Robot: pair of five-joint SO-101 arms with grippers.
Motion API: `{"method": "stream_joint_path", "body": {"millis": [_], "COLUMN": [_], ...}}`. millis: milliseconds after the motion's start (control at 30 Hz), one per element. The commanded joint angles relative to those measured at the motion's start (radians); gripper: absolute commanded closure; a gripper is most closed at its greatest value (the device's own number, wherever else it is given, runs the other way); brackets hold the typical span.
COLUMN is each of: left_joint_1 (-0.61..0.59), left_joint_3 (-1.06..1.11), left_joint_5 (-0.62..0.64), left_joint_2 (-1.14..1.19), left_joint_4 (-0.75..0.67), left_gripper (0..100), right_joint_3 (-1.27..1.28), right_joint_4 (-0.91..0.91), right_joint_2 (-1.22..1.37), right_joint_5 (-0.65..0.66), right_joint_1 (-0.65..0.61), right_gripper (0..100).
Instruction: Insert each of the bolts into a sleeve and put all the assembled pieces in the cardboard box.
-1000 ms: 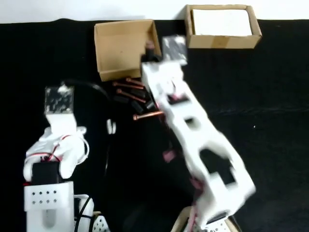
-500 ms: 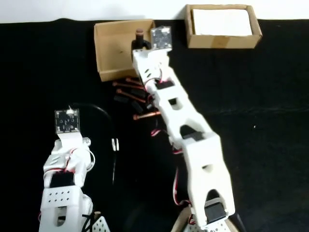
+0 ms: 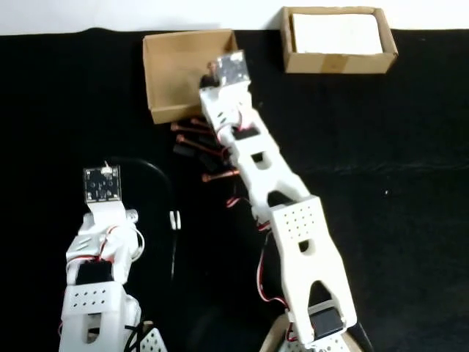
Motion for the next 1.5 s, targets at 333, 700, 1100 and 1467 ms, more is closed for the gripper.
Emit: {"method": "stream_joint_path", "body": {"millis": [333, 700, 1100, 1467], "left_joint_1": [-0.065, -0.084, -0.084, -0.088], "left_joint_3": [-0.125, -0.171, -0.59, -0.621], "left_joint_5": [0.038, 0.009, -0.015, -0.014], "left_joint_2": [-0.005, 0.064, 0.785, 0.826], "left_joint_4": [0.184, 0.209, 0.285, 0.299], "left_gripper": [84, 84, 84, 84], "right_joint_3": [-0.053, -0.053, -0.122, -0.357], "right_joint_4": [0.654, 1.454, 1.492, 1.511], "right_joint_2": [-0.403, -0.587, -0.395, -0.139], "right_joint_5": [-0.046, -0.041, -0.04, 0.092], "right_joint_1": [-0.002, -0.111, -0.197, -0.193], "right_gripper": [70.3, 70.3, 83.0, 83.2]}}
